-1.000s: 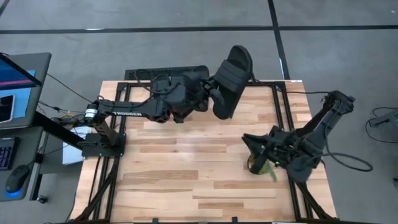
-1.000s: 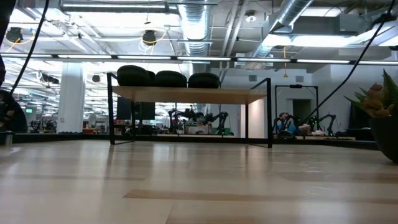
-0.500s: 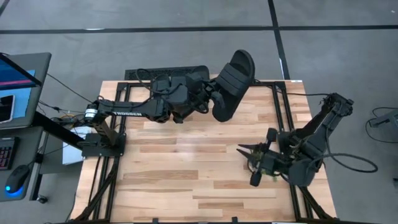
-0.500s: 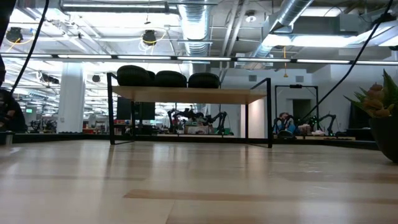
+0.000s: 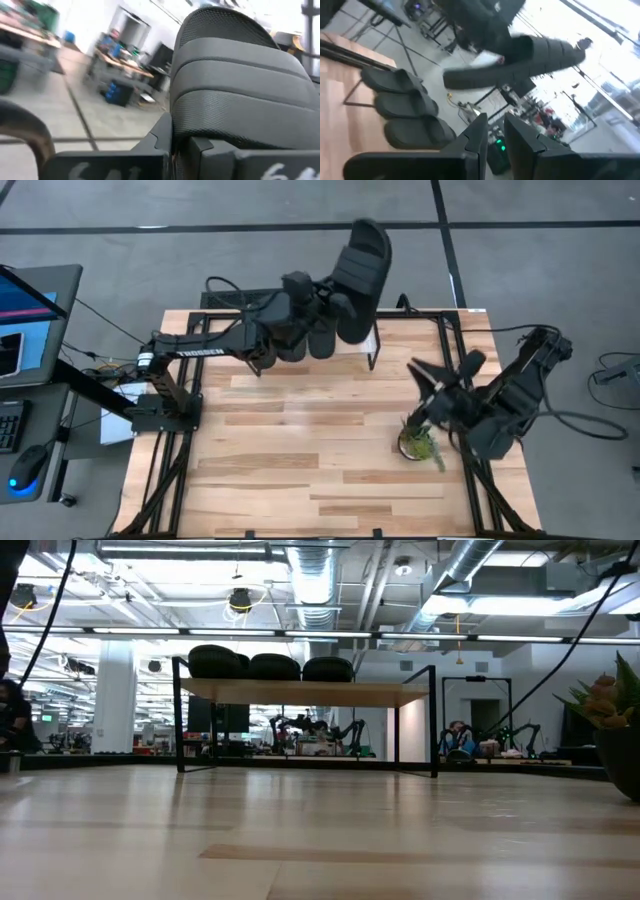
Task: Pick and place slides into the shelf
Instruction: Put the black slipper on the shelf
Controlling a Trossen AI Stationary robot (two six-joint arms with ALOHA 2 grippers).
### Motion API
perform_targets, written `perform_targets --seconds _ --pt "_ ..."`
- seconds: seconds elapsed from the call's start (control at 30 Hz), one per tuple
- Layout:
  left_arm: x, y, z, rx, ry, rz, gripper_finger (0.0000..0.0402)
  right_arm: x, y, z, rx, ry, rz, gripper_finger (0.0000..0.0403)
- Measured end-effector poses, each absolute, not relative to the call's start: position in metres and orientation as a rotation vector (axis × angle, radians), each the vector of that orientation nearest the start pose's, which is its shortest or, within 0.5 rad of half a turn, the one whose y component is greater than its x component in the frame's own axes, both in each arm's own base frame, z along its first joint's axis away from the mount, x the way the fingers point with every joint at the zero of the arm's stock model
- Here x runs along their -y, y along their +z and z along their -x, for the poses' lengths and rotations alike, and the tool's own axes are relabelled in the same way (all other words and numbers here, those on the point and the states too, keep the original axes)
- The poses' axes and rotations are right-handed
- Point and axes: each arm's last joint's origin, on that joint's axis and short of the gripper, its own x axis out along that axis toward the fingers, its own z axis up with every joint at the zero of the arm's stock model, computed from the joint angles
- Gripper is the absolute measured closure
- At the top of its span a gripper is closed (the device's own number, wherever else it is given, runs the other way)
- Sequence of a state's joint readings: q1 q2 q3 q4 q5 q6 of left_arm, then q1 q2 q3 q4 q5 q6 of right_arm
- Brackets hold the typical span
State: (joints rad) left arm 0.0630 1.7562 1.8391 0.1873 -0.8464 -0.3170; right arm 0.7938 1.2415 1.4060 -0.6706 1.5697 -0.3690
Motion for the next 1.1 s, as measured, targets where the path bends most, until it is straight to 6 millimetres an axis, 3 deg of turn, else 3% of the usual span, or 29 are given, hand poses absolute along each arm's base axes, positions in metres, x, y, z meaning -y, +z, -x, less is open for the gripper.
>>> perform_targets --seconds 0.2,0.4,0.57,0.83,1.1 --pt "-0.053 0.486 -0.393 0.412 0.946 0.341 0.0401 -0.117 0.421 -0.174 -0.302 -0.805 0.672 0.0349" --pt "-0.051 0.478 -0.422 0.323 0.945 0.304 0.0401 -0.096 0.411 -0.183 -0.264 -0.736 0.224 0.0350" --pt "-0.047 0.476 -0.437 0.294 0.930 0.293 0.0401 -0.093 0.406 -0.187 -0.280 -0.675 0.000 0.0335" --pt "-0.043 0.478 -0.437 0.266 0.929 0.249 0.0401 -0.094 0.405 -0.188 -0.233 -0.656 -0.289 0.0250" --pt "-0.038 0.478 -0.438 0.260 0.912 0.247 0.0401 -0.079 0.407 -0.197 -0.130 -0.746 -0.530 0.0161"
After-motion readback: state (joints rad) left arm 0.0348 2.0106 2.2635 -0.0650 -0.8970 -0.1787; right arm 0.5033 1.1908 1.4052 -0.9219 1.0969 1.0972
